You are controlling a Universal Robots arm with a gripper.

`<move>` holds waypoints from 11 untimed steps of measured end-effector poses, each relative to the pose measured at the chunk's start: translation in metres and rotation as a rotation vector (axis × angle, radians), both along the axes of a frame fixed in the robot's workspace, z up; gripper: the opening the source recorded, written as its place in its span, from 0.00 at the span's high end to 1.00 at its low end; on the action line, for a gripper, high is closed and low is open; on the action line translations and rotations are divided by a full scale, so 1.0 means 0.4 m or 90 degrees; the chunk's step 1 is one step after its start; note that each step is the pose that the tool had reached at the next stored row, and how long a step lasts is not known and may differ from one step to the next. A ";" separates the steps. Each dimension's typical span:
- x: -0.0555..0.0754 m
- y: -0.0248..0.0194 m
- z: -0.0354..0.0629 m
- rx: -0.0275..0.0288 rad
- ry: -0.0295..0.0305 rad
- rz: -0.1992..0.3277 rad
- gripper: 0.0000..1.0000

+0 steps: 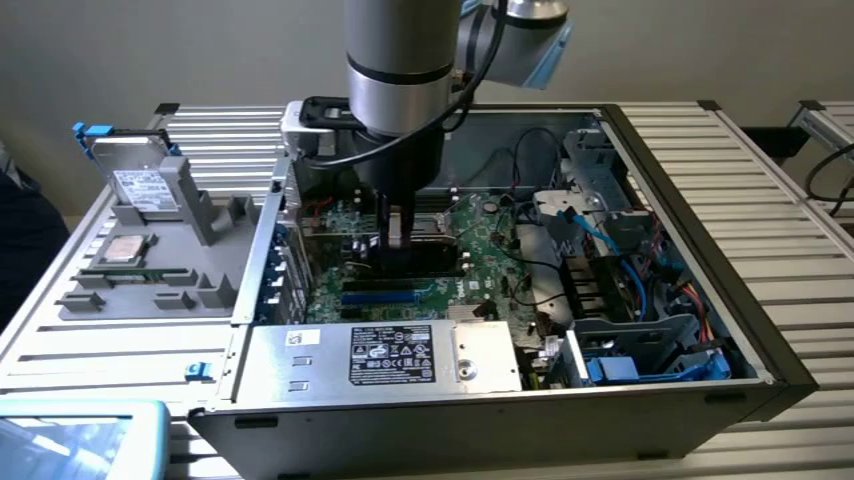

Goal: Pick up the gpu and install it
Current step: 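Insert the gpu into the slot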

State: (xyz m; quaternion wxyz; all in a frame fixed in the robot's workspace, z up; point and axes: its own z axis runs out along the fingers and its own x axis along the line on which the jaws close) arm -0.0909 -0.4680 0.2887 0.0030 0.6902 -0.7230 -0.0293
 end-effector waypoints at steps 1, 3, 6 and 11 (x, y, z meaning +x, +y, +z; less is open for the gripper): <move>0.000 0.000 -0.004 -0.0008 0.0001 0.000 0.72; 0.000 0.000 -0.013 -0.0017 0.0001 0.000 0.72; 0.000 0.000 -0.026 -0.0023 0.0001 0.000 0.72; -0.001 0.000 -0.049 -0.0023 0.0027 0.000 0.72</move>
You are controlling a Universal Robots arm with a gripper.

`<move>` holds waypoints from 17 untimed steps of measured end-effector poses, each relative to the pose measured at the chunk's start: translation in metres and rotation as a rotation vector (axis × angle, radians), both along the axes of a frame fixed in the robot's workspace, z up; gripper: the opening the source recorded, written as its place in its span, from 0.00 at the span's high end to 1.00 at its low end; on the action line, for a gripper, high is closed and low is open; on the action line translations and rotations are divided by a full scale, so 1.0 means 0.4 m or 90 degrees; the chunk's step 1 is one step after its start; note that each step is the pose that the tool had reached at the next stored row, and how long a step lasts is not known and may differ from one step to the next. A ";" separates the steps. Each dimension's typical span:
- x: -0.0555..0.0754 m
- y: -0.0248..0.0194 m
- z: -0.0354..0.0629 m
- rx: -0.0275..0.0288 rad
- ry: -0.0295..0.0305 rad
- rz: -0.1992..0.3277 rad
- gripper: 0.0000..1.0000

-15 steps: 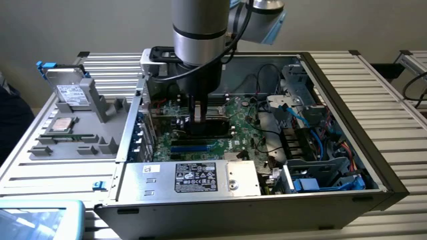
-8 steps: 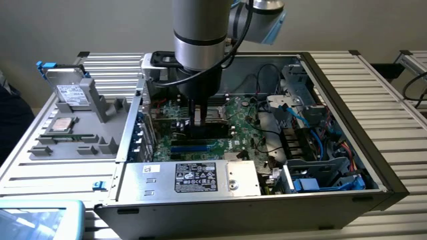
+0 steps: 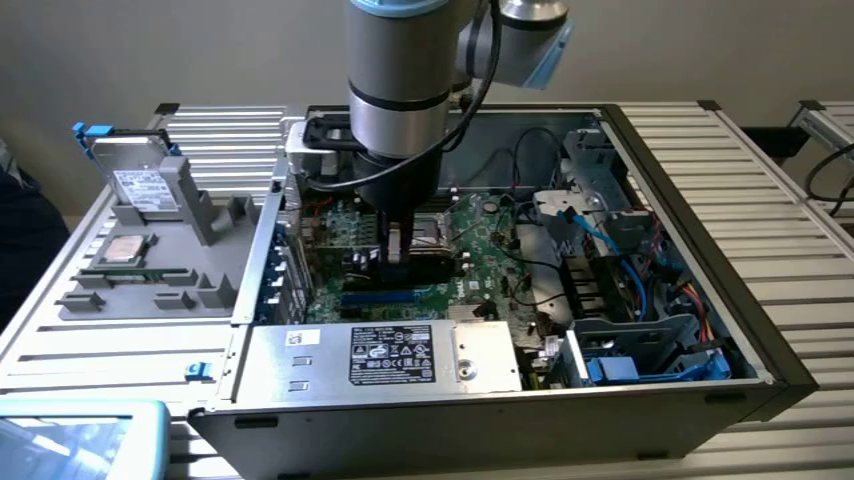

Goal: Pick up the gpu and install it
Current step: 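Insert the gpu into the slot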

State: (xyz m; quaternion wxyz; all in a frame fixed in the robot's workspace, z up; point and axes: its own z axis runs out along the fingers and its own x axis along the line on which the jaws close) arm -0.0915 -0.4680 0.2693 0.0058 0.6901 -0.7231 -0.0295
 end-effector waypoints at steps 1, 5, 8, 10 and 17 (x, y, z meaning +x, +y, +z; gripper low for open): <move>-0.001 0.000 -0.003 0.0000 0.0026 0.000 0.72; -0.006 0.000 -0.010 -0.0001 0.0090 0.000 0.72; -0.013 0.000 -0.015 -0.0001 0.0090 0.000 0.72; -0.017 0.000 -0.017 0.0000 0.0089 0.000 0.72; -0.020 0.000 -0.027 -0.0001 0.0088 0.000 0.72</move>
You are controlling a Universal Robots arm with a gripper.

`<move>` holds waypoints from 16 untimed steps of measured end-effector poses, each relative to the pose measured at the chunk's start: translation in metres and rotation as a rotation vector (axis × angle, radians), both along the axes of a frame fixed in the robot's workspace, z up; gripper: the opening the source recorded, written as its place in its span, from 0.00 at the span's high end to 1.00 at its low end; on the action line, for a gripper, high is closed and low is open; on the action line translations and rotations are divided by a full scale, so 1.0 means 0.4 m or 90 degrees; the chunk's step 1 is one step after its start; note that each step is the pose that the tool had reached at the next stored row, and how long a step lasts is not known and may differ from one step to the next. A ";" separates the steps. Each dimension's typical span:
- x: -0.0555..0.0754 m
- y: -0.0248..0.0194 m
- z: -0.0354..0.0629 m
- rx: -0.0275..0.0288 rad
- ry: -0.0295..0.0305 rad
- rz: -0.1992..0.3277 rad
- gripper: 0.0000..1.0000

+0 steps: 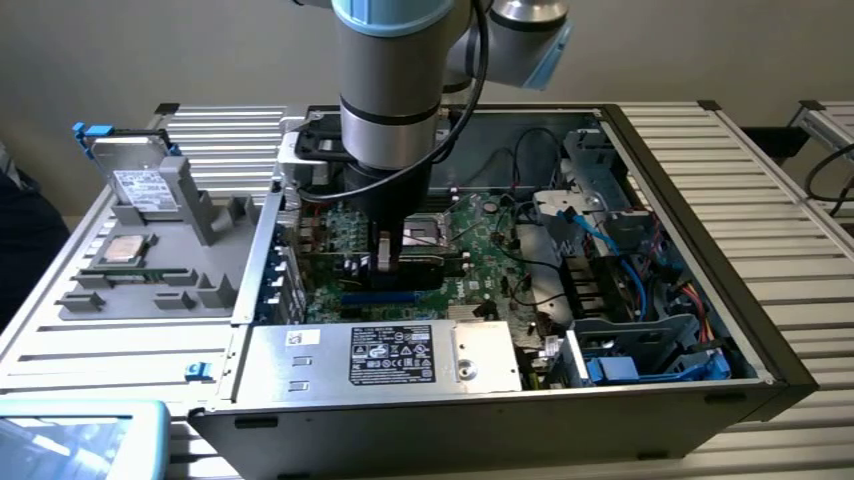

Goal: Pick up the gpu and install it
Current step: 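Insert the gpu into the slot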

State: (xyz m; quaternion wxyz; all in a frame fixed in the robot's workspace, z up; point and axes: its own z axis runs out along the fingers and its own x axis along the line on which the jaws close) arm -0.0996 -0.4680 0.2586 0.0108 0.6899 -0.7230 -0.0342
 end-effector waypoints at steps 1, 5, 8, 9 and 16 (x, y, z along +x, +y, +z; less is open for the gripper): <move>0.000 0.000 0.000 0.0001 0.0000 0.000 0.72; 0.000 0.000 0.000 0.0000 0.0000 0.000 0.72; 0.000 0.001 -0.001 0.0002 -0.0001 0.000 0.72; 0.000 0.001 -0.002 0.0001 0.0000 0.000 0.72; -0.001 0.001 -0.011 0.0000 0.0000 0.000 0.72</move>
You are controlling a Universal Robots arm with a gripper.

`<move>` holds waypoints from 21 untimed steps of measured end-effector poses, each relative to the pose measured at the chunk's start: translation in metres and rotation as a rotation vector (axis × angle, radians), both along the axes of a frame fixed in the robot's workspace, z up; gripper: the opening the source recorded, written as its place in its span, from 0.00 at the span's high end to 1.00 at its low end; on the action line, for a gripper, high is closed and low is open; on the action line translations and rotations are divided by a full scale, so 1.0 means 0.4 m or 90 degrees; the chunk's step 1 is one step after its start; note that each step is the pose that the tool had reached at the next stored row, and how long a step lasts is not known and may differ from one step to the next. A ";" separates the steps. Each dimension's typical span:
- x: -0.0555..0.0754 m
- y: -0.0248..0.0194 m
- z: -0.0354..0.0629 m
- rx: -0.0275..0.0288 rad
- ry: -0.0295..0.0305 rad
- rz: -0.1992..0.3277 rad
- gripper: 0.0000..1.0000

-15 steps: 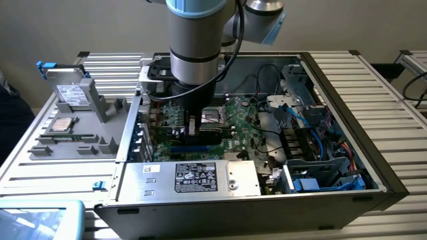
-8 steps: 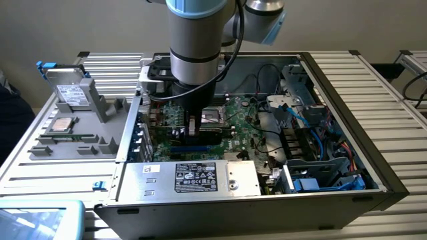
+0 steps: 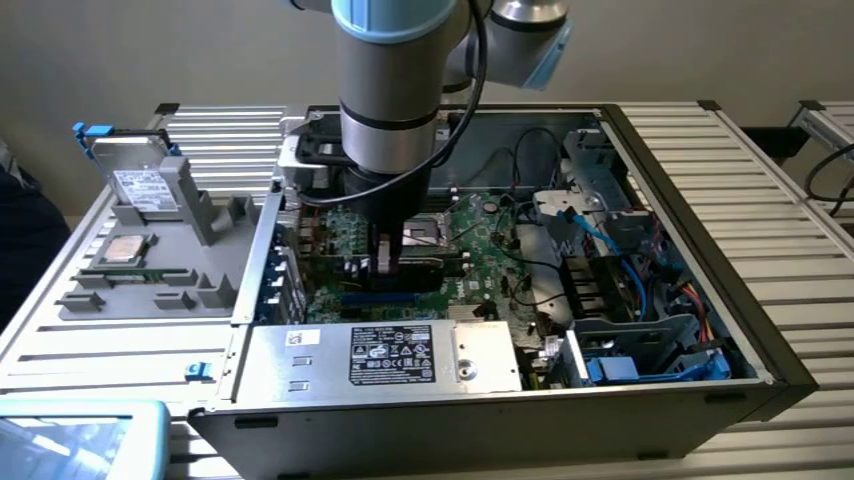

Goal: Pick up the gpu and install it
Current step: 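Insert the gpu into the slot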

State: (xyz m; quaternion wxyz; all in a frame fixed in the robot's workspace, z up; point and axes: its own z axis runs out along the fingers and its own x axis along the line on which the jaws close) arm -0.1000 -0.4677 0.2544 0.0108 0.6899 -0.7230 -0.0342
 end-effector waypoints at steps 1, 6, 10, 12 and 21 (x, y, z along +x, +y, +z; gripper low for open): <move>-0.001 0.000 -0.002 0.0001 0.0000 0.000 0.72; -0.004 0.000 -0.005 0.0000 0.0000 0.000 0.72; -0.004 0.007 -0.006 0.0000 0.0000 0.000 0.72; -0.005 0.007 -0.007 -0.0001 0.0000 0.000 0.72; -0.008 0.007 -0.013 0.0000 0.0011 0.000 0.72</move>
